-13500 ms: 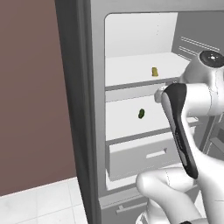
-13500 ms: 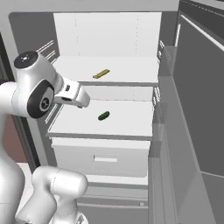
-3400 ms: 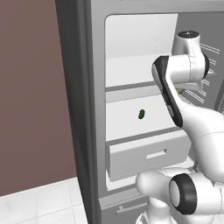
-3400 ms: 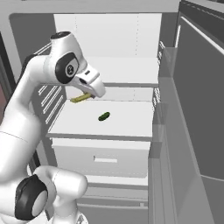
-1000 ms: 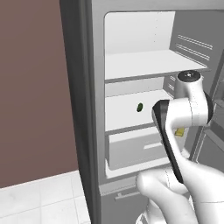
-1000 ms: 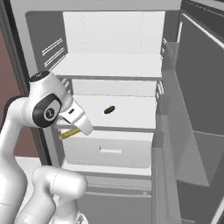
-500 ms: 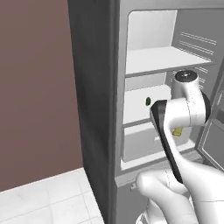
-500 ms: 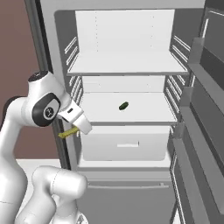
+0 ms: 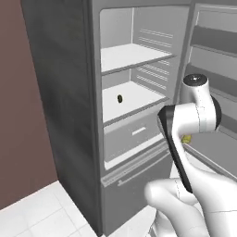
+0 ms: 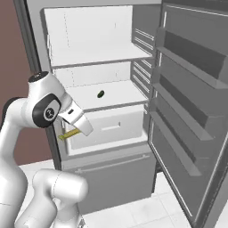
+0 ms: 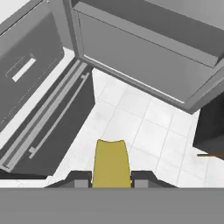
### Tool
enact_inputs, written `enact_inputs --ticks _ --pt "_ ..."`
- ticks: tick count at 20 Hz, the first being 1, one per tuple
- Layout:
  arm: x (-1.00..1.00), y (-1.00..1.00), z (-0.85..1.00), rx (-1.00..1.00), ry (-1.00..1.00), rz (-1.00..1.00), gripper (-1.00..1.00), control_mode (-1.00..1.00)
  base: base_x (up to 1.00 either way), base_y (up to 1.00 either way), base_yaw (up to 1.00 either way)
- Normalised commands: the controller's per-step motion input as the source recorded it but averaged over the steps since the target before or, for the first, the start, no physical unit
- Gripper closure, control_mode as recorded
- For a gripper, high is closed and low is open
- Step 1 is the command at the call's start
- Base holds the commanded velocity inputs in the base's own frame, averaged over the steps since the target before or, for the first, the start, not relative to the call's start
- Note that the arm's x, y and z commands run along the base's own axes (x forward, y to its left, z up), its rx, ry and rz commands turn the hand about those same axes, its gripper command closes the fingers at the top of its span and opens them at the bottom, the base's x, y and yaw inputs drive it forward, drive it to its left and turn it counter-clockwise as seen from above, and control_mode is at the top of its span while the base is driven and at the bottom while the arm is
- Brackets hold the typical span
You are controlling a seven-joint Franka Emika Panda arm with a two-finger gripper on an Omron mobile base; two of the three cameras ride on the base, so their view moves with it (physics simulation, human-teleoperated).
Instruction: Pick the egg and butter from the fridge and place them by the bowl for mixing.
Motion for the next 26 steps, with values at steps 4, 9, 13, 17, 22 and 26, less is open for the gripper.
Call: enact_inputs --ticks 4,9,13,17,22,26 --pt "0.00 0.00 0.00 0.00 0.00 0.00 1.00 1.00 -0.69 0.23 -0.50" --pt "0.00 0.00 0.00 0.00 0.00 0.00 1.00 1.00 -0.71 0.20 -0.48" --pt "0.00 0.00 0.00 0.00 0.00 0.00 1.00 1.00 -0.63 0.14 -0.57" --pt "0.00 0.00 0.00 0.00 0.00 0.00 1.00 1.00 -0.36 0.11 -0.81" --pt "0.00 0.00 0.00 0.00 0.00 0.00 1.00 1.00 -0.29 0.07 -0.85" --pt "0.00 0.00 0.00 0.00 0.00 0.00 1.00 1.00 -0.22 0.06 -0.88"
